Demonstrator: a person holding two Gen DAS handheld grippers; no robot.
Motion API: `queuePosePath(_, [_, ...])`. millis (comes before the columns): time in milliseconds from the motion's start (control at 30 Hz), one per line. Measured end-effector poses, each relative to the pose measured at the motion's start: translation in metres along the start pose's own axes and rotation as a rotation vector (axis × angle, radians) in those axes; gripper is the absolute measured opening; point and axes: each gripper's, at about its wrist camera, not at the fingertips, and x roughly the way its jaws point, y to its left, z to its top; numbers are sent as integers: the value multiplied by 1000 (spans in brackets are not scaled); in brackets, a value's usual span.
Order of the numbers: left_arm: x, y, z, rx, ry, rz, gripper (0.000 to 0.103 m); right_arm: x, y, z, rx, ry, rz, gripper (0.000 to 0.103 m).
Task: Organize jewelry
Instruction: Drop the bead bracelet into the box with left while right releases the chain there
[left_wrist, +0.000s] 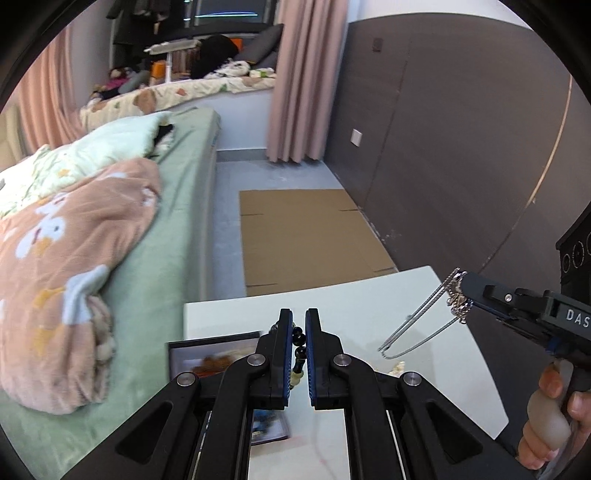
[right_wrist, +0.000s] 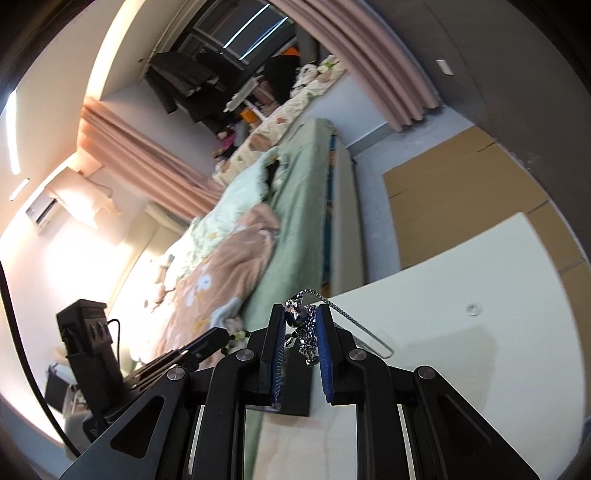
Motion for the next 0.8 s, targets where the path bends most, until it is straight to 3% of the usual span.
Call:
queuePosePath(100, [1,17,-5,-31,26,12,7,10,14,-2,-15,1,32,18])
queuePosePath(267, [20,39,-17,-71,98,100,7,20,31,-7,-48,2,58,18])
queuePosePath(433, [26,58,-30,-141,47,93,14,24,38,-9,-48,-7,83,18])
queuePosePath(467, [25,62,-32,-158,33,86,29,25,39,-11,-49,-6,87,18])
queuePosePath(500, [24,65,-34,-174,20,81,61,27,40,-11,-53,-6,90,18])
queuePosePath(567, [19,74,-38,-213,-19,65,99,31,45,-14,-61,-5,95,18])
queuePosePath(800, [-3,106,-36,-303,-101,28,100,38,69,-23,-107,-29,119,18])
